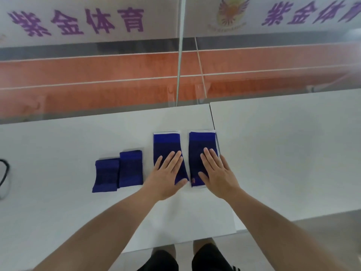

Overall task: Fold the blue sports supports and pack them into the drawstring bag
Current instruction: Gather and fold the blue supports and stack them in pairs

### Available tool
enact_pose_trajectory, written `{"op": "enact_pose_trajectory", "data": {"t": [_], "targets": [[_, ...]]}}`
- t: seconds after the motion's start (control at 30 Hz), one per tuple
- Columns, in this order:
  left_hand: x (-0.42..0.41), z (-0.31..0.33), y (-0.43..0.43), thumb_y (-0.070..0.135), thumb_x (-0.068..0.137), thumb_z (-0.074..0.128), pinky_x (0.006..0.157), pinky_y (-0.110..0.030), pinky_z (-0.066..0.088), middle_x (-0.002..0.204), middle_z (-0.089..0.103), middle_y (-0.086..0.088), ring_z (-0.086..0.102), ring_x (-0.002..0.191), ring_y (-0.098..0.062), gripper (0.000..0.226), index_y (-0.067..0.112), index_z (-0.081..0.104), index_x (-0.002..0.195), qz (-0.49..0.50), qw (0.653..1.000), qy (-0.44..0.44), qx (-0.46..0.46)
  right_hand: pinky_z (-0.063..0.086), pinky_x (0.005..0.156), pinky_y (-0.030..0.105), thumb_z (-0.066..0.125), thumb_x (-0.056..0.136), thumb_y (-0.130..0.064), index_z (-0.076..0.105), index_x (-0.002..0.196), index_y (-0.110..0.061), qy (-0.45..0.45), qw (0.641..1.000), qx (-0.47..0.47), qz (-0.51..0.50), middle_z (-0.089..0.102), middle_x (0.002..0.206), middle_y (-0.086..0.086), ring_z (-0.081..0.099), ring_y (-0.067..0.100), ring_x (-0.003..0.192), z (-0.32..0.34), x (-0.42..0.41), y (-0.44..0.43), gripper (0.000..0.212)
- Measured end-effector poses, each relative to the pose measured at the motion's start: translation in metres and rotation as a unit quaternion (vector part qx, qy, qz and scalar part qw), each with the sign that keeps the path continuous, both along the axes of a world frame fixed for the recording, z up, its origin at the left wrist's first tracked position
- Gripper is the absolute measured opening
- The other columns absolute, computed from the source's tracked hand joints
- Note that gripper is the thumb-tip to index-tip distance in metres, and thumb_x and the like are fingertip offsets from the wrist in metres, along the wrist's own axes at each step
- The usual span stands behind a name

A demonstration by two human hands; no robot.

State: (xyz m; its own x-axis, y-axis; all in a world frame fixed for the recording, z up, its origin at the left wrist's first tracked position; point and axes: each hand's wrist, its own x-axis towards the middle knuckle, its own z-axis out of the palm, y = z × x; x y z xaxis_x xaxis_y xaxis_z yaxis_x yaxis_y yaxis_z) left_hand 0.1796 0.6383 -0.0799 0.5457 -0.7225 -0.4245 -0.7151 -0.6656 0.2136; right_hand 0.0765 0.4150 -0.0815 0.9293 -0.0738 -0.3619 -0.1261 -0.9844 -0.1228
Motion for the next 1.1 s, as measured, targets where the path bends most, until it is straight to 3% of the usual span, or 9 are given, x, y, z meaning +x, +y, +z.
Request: {"op": "enact_pose_trajectory", "data": {"t": [0.13,0.23,0.33,0.47,0.63,0.83,0.93,1.03,1.1], "targets": [[-0.011,-0.011,-0.012,0.071,0.094,0.009,0.123,-0.05,-0.005,0.165,-0.022,0.004,-0.027,0.149,-0.016,0.085,0.018,-0.01,0.158,0.028,0.999,-0.001,0.025,0.008,0.125,0.046,0.013,0.099,-0.065,0.001,0.16,-0.02,0.025,0.999,0.024,-0.006,-0.007,0.168,-0.002,-0.013,0.018,0.153,-0.015,-0.005,-0.007,0.077],[-0.017,-0.005,-0.019,0.071,0.094,0.017,0.124,-0.049,-0.001,0.167,-0.012,0.002,-0.022,0.151,-0.016,0.086,0.018,-0.002,0.159,0.056,0.998,-0.005,-0.021,0.006,0.126,0.046,0.014,0.098,-0.066,0.0,0.16,-0.02,0.019,0.999,0.036,-0.005,-0.006,0.168,-0.002,-0.013,0.018,0.154,-0.016,-0.002,-0.008,0.078],[-0.027,0.001,-0.026,0.069,0.093,0.033,0.124,-0.05,0.009,0.167,0.007,-0.004,-0.005,0.154,-0.021,0.084,0.017,0.019,0.157,-0.046,0.995,-0.05,-0.075,0.013,0.125,0.047,0.019,0.1,-0.061,0.015,0.159,-0.018,-0.008,0.998,0.06,0.026,0.005,0.168,0.001,-0.004,0.019,0.155,-0.012,-0.008,-0.016,0.073],[-0.039,-0.005,-0.041,0.06,0.091,0.049,0.121,-0.052,0.018,0.159,0.033,-0.007,0.019,0.151,-0.027,0.063,0.02,0.048,0.14,-0.142,0.987,-0.054,-0.053,0.02,0.123,0.048,0.031,0.1,-0.057,0.036,0.153,-0.023,-0.032,0.992,0.064,0.102,0.017,0.166,0.003,0.008,0.02,0.155,-0.013,-0.04,-0.036,0.063],[-0.046,-0.015,-0.057,0.039,0.096,0.052,0.116,-0.048,0.034,0.141,0.057,-0.007,0.045,0.137,-0.03,0.031,0.019,0.067,0.113,-0.119,0.983,-0.101,-0.092,0.03,0.119,0.05,0.053,0.097,-0.044,0.051,0.143,-0.019,-0.077,0.989,0.059,0.115,0.033,0.161,0.005,0.026,0.022,0.151,-0.024,-0.055,-0.05,0.053],[-0.037,0.0,-0.072,0.03,0.091,0.049,0.105,-0.033,0.046,0.11,0.075,-0.001,0.069,0.105,-0.018,0.031,0.013,0.073,0.099,-0.027,0.973,-0.07,-0.218,0.038,0.114,0.045,0.069,0.086,-0.032,0.063,0.124,-0.019,-0.143,0.98,0.094,0.098,0.051,0.149,0.002,0.045,0.021,0.14,-0.021,-0.048,-0.058,0.04],[-0.03,0.012,-0.071,0.038,0.091,0.049,0.11,-0.033,0.042,0.119,0.07,0.002,0.065,0.112,-0.015,0.028,0.016,0.065,0.101,-0.012,0.973,-0.001,-0.231,0.046,0.108,0.043,0.076,0.08,-0.018,0.069,0.11,-0.014,-0.14,0.976,0.157,0.062,0.063,0.136,0.003,0.055,0.021,0.132,-0.013,-0.039,-0.066,0.031],[-0.021,0.016,-0.061,0.06,0.088,0.053,0.121,-0.036,0.025,0.152,0.044,0.011,0.034,0.144,-0.009,0.057,0.024,0.054,0.131,-0.044,0.987,0.055,-0.147,0.041,0.112,0.036,0.067,0.088,-0.021,0.065,0.128,-0.012,-0.096,0.97,0.221,-0.008,0.062,0.138,0.002,0.052,0.02,0.134,0.002,-0.032,-0.074,0.041],[-0.015,0.013,-0.058,0.056,0.091,0.056,0.121,-0.037,0.026,0.154,0.042,0.01,0.032,0.145,-0.01,0.061,0.024,0.05,0.142,-0.072,0.989,0.047,-0.124,0.043,0.109,0.034,0.064,0.088,-0.023,0.065,0.128,-0.014,-0.098,0.968,0.228,-0.021,0.062,0.136,0.0,0.054,0.021,0.126,0.009,-0.031,-0.081,0.041]]}}
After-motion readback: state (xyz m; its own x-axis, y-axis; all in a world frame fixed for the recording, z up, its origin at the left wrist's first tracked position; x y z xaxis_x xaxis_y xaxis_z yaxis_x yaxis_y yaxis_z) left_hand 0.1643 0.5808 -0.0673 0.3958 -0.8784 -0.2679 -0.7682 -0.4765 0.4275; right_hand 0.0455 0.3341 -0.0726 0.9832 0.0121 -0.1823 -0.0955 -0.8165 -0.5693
